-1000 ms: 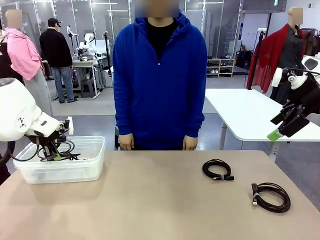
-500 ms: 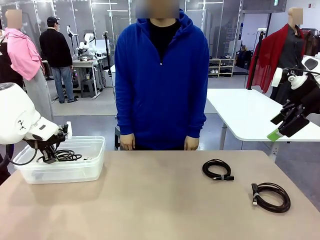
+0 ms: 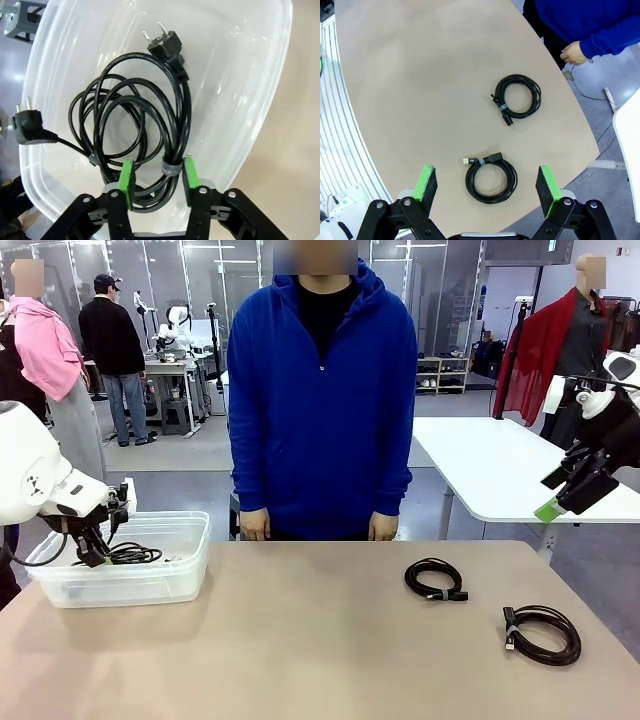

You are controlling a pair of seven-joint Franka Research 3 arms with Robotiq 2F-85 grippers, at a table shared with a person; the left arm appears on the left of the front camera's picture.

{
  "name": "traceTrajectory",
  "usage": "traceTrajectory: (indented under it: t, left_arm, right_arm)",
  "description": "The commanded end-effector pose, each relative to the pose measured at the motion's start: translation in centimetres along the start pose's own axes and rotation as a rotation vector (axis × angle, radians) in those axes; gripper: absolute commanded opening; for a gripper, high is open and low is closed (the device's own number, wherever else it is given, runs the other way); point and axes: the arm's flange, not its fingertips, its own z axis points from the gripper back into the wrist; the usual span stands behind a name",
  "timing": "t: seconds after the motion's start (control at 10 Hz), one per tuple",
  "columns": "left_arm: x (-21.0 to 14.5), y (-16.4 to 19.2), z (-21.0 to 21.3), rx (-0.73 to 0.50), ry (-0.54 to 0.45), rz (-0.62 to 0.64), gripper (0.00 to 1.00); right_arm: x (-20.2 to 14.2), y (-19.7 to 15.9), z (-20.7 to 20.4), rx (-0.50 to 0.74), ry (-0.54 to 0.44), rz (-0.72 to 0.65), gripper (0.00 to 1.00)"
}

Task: Organize and store the cables.
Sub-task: Place the Power Cable into the Organizing box.

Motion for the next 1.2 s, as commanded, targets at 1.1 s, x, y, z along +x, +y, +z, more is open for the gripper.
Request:
traceTrajectory:
  t: [1.1]
  left_arm:
    - [-0.1,0.8,3.2,0.054,-0.023,0.013,1.00]
  right_arm:
    - [-0.1,0.0,0.0,-0.001,0.002,0.000,1.00]
